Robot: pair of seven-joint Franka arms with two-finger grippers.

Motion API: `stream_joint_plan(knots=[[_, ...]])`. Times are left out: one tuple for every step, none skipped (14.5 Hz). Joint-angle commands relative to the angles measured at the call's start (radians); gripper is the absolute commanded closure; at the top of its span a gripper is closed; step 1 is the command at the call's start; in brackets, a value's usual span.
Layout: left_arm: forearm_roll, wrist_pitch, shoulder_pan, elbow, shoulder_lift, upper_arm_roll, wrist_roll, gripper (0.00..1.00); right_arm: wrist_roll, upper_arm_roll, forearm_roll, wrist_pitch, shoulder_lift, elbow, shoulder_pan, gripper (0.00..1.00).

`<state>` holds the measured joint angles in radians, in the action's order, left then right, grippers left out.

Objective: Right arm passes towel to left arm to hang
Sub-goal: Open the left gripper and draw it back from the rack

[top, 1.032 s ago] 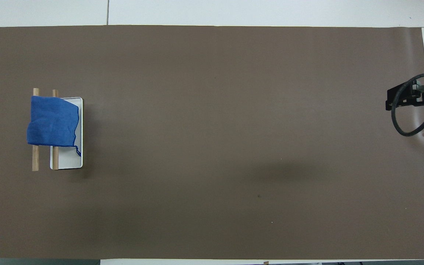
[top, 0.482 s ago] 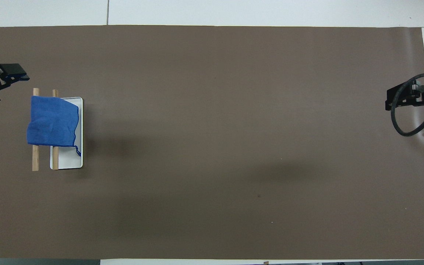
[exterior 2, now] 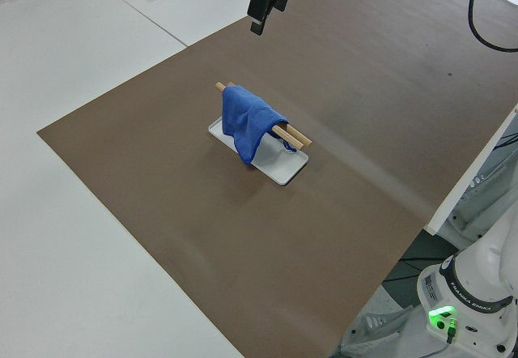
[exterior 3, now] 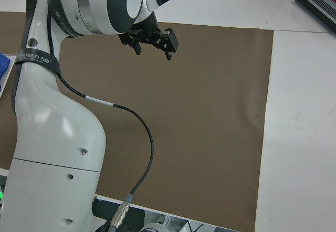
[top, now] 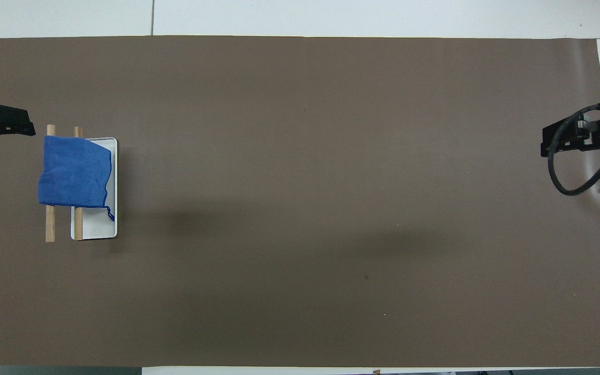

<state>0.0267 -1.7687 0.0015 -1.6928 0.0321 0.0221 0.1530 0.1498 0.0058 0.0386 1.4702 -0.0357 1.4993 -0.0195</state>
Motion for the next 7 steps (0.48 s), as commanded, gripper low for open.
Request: stream_joint_plan(knots=[[-0.031, 0.132, -0.009, 0.061, -0.023, -0.010, -0.130, 0.00, -0.009, 0.008, 0.006, -0.005, 0.019, 0.019, 0.013, 0.00], [-0.033, 0.170, -0.009, 0.071, -0.020, -0.010, -0.150, 0.00, -0.010, 0.008, 0.006, -0.007, 0.019, 0.019, 0.015, 0.00], [-0.033, 0.208, -0.009, 0.071, -0.009, -0.010, -0.158, 0.00, -0.009, 0.008, 0.006, -0.007, 0.019, 0.019, 0.013, 0.00], [-0.036, 0.247, -0.009, 0.059, 0.020, -0.011, -0.164, 0.00, -0.009, 0.008, 0.007, -0.007, 0.019, 0.019, 0.015, 0.00], [-0.034, 0.276, -0.009, 0.044, 0.043, -0.011, -0.164, 0.00, -0.010, 0.008, 0.006, -0.007, 0.019, 0.019, 0.018, 0.00], [-0.034, 0.288, -0.009, 0.038, 0.048, -0.011, -0.167, 0.00, -0.010, 0.008, 0.006, -0.005, 0.019, 0.019, 0.024, 0.00], [-0.034, 0.285, -0.011, 0.038, 0.049, -0.010, -0.168, 0.00, -0.012, 0.008, 0.006, -0.002, 0.019, 0.019, 0.026, 0.00]])
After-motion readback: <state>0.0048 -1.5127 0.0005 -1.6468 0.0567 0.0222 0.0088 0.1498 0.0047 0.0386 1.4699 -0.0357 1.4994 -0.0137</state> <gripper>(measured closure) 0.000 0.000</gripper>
